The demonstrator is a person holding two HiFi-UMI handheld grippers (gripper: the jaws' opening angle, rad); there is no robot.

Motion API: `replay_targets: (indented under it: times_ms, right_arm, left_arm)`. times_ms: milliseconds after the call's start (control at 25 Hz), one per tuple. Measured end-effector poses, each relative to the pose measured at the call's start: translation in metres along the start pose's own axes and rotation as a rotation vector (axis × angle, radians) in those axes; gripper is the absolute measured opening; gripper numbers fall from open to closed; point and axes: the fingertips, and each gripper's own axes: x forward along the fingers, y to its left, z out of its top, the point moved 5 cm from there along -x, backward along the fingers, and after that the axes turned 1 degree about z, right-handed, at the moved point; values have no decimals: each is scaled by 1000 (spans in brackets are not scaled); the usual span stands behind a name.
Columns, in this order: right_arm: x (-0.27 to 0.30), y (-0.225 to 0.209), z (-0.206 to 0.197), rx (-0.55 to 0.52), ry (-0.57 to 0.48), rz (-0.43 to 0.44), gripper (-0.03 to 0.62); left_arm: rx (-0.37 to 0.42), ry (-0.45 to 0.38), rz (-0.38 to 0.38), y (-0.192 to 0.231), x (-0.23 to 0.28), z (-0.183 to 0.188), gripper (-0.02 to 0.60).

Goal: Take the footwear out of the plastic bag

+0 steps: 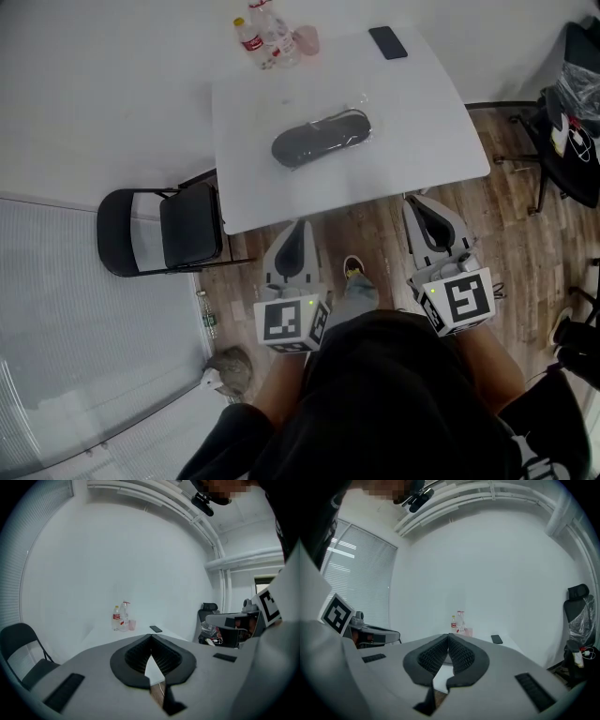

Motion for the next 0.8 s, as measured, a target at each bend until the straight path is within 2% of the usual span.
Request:
replay_targets:
  times_ms: [440, 800]
  right_arm:
    - [98, 7, 11, -22, 45, 0, 17]
    - [166, 11, 17, -48, 77, -10, 17]
  left_arm:
    - [-48, 24, -9, 79, 62, 14, 21]
    - [-49, 36, -34, 136, 114, 23, 21]
